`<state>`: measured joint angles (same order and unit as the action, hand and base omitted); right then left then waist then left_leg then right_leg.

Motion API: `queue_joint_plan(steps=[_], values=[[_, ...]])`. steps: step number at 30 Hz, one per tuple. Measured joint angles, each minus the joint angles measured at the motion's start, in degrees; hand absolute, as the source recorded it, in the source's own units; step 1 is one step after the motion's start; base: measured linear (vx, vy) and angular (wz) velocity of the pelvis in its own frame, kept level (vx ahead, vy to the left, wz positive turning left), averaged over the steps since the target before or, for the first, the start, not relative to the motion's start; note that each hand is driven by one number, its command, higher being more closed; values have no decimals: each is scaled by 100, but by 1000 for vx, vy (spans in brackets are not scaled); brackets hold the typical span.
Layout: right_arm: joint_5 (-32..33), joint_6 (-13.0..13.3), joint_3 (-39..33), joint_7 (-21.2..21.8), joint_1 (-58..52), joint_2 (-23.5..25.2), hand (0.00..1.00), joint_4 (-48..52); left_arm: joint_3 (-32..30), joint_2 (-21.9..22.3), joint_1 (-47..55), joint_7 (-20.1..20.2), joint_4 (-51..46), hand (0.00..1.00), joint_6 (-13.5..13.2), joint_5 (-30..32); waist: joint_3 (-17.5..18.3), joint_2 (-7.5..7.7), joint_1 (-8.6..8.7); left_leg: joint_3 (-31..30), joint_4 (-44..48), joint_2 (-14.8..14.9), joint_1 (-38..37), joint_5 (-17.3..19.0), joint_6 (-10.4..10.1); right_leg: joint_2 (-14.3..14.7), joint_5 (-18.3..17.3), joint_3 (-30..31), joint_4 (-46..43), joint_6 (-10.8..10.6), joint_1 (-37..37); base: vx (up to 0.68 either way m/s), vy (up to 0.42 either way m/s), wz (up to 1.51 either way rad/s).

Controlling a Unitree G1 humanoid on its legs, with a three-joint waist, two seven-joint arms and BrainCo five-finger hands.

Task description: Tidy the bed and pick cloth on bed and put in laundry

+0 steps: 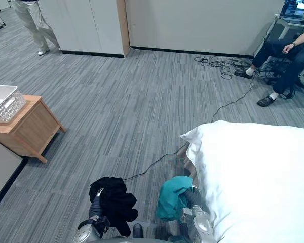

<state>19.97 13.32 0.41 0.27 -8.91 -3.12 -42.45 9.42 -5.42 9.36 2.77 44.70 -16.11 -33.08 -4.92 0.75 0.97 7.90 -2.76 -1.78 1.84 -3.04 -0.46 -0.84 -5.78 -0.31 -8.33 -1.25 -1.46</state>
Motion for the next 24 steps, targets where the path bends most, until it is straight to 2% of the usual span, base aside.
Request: queue_joint_plan(steps=[1, 3, 5, 6, 7, 9, 11, 13, 15, 16, 17, 18, 19, 20, 21, 22, 23, 24], values=[[-37, 9, 1, 22, -7, -28, 100, -79, -58, 2, -29, 31, 75, 100, -1, 0, -1, 18, 4, 6, 275, 14, 152, 142, -57, -14, -60, -24, -139, 32, -74, 54, -105, 12], [-99, 50, 2, 215, -5, -225, 100, -347, -176, -31, -147, 103, 386, 100, -4, 1, -55, -36, 3, 138, 1730, 260, 726, 872, -350, -6, -406, -302, -781, 170, -227, 50, -106, -5], [-121, 113, -29, 340, -23, -364, 100, -399, -342, -53, -165, 101, 533, 100, -4, 24, -168, -138, -13, 240, 2733, 544, 933, 1084, -686, 58, -598, -309, -731, 265, 15, 34, -72, -6], [-163, 177, -147, 369, -21, -364, 100, -390, -357, -91, -185, 103, 560, 100, -3, 53, -262, -103, -2, 305, 3095, 595, 1098, 960, -756, 36, -587, -334, -654, 283, 223, 56, -110, 11], [-175, 286, -300, 378, -34, -347, 100, -371, -346, -81, -185, 147, 560, 100, -7, 175, -348, -54, -11, 356, 3025, 583, 1113, 1027, -634, -33, -583, -385, -557, 326, 431, 55, -106, 14], [-285, 311, -455, 372, -4, -418, 100, -229, -330, -30, -194, 297, 558, 100, -32, 229, -424, -160, -10, 400, 2550, 582, 1144, 1031, -620, -61, -646, -421, -473, 352, 596, 88, -19, 16], [-373, 308, -461, 360, -17, -417, 100, -78, -328, 2, -188, 374, 557, 100, -93, 223, -514, -178, -20, 701, 1933, 558, 1193, 869, -578, -163, -680, -453, -257, 324, 839, 153, 51, 19], [-549, 259, -446, 358, -85, -421, 100, 112, -320, 69, -179, 478, 536, 100, -214, 228, -578, -293, -29, 1153, 1348, 639, 1377, 409, -607, -209, -804, -617, -12, 157, 1141, 225, 112, 29], [-610, 229, -445, 358, -109, -423, 100, 129, -314, 103, -175, 484, 515, 100, -262, 234, -600, -372, -45, 1605, 1289, 785, 1448, 383, -556, -213, -1032, -706, -7, 51, 1359, 286, 191, 26], [-625, 174, -440, 355, -125, -394, 100, 123, -325, 73, -163, 486, 465, 100, -241, 245, -591, -310, -71, 1775, 1495, 790, 1453, 161, -206, -317, -1294, -741, -41, 4, 1571, 429, 221, 13], [-665, 149, -424, 357, -148, -363, 100, 128, -330, 54, -131, 484, 343, 100, -191, 245, -459, -106, -212, 1893, 1952, 654, 1549, 282, 100, -595, -1526, -731, -70, 46, 1622, 541, 176, -6], [-683, 149, -378, 366, -171, -366, 100, 142, -335, 77, -117, 474, 208, 100, -151, 255, -348, -52, -279, 1944, 2075, 496, 1584, 576, 368, -731, -1565, -715, -410, -29, 1554, 708, 186, 1], [-713, 144, -377, 371, -56, -367, 100, 153, -341, 131, -205, 469, 119, 100, -80, 326, -356, -18, -300, 1914, 2136, 328, 1605, 780, 694, -918, -1463, -711, -1767, -508, 976, 629, 150, 13], [-724, 135, -378, 368, 0, -360, 100, 152, -340, 145, -232, 469, 71, 100, -72, 404, -357, -13, -292, 1888, 2125, 254, 1585, 832, 770, -1021, -1292, -672, -2467, -830, 642, 607, 181, 47], [-744, 127, -368, 367, 78, -323, 100, 152, -303, 117, -273, 472, 54, 100, -72, 545, -357, 26, -191, 1786, 2059, 80, 1422, 982, 806, -1124, -762, -360, -3790, -1419, 28, 461, 147, 43], [-759, 128, -362, 365, 100, -310, 100, 152, -265, 105, -284, 462, 54, 100, -70, 613, -368, 49, -161, 1705, 1987, -14, 1283, 1033, 783, -1155, -690, -255, -4337, -1421, -201, 566, 153, 56], [-761, 129, -362, 361, 78, -300, 100, 153, -198, 101, -307, 447, 54, 100, -68, 712, -378, 51, -125, 1565, 1732, -156, 835, 1094, 752, -1264, -679, -305, -5099, -1280, -531, 672, 127, 51], [-761, 131, -361, 352, 16, -284, 100, 177, -38, 69, -298, 409, 54, 100, -75, 754, -397, 15, -90, 1328, 1471, -235, 370, 1128, 758, -1315, -811, -562, -5324, -998, -759, 558, 99, 58]])
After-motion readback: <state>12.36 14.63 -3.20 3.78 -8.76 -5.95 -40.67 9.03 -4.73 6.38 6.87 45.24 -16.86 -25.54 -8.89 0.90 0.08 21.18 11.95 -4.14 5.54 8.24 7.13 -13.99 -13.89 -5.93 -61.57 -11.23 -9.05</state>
